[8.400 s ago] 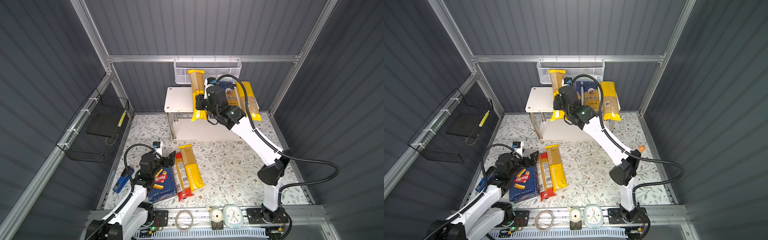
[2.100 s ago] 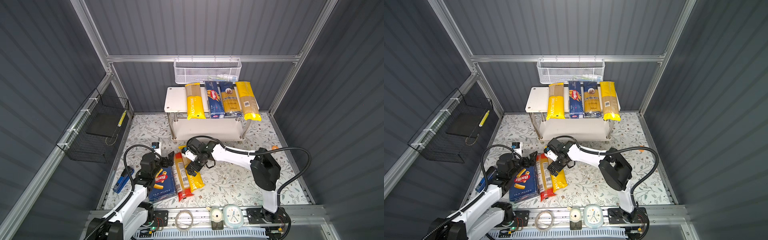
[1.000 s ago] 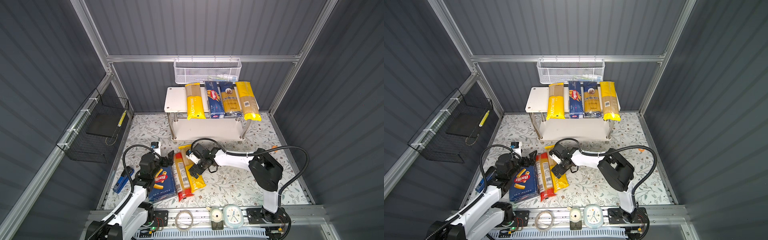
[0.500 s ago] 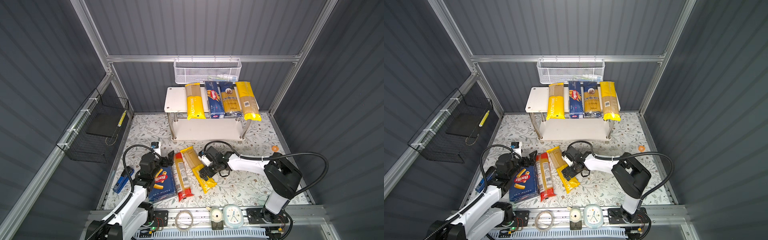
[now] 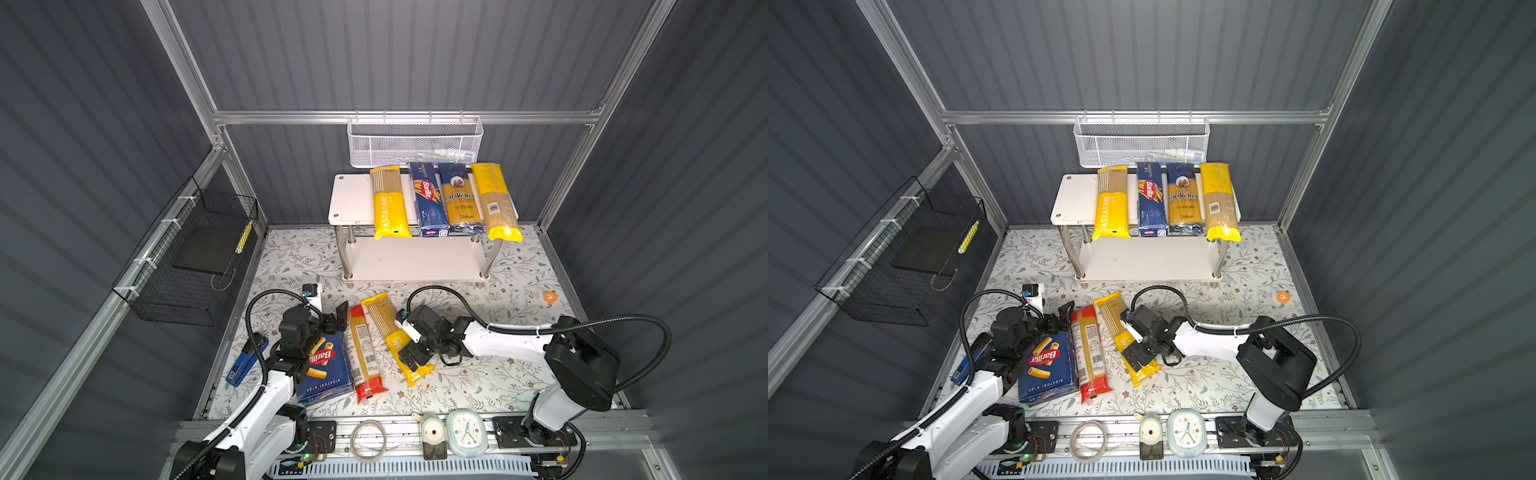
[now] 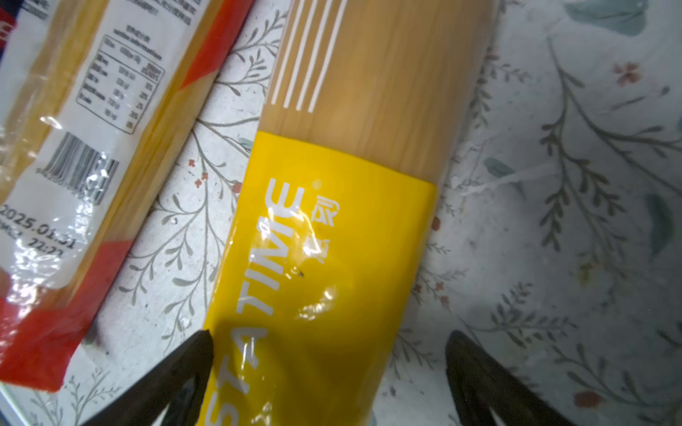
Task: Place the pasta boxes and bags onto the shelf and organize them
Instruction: 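Close the right gripper on the Pastatime bag's end and lift it, then raise the yellow Pastatime bag upright with the right gripper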
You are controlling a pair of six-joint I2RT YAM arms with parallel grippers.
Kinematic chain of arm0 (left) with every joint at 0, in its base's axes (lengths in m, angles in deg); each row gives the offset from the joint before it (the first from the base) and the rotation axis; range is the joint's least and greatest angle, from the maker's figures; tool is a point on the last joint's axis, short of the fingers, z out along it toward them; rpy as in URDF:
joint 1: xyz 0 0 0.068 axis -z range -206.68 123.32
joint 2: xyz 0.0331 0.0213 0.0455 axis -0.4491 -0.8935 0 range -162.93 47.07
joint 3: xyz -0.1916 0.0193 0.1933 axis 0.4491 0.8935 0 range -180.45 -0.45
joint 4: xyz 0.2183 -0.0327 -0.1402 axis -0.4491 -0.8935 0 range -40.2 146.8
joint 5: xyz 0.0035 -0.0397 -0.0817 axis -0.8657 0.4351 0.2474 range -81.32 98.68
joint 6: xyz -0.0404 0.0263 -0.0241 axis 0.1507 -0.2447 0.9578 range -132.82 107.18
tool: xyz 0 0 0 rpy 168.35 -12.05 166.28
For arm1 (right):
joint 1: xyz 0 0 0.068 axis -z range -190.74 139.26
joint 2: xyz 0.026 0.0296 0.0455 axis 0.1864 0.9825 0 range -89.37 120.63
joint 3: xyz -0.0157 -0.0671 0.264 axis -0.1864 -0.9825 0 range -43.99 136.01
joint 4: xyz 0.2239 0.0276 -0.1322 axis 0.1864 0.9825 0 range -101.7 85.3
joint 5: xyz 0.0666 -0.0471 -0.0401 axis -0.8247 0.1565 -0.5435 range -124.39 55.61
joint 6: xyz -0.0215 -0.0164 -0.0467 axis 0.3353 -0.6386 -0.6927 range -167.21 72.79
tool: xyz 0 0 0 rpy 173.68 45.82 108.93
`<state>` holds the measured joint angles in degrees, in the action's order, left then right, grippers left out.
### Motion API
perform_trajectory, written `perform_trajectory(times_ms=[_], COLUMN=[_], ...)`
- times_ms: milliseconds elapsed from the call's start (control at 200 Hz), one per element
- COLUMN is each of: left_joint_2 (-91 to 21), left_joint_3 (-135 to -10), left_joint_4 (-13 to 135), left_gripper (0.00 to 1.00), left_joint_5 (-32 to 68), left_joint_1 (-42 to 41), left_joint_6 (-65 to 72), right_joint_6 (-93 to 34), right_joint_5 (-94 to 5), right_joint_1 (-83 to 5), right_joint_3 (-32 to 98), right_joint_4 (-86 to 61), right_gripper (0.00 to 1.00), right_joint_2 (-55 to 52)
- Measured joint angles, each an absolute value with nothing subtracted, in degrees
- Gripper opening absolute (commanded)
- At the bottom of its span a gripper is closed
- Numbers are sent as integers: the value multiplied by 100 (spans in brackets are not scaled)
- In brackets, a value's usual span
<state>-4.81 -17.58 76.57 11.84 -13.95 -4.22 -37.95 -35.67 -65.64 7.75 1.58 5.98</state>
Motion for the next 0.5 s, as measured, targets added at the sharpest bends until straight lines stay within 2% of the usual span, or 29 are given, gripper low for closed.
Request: perform_trajectory(times_ms=[500], left_joint_2=[-479], left_joint_3=[-1758], left_joint_4=[7657], left_gripper=[100], left_joint_5=[1182], left_joint_1=[-1395], left_joint_6=[-422], right_joint_6=[-3518], right_joint_5=[-3467], right_joint_1=[-6719], right_joint_3=[1322], right_joint_4=[293], right_gripper=[99], right_joint_2=[1238])
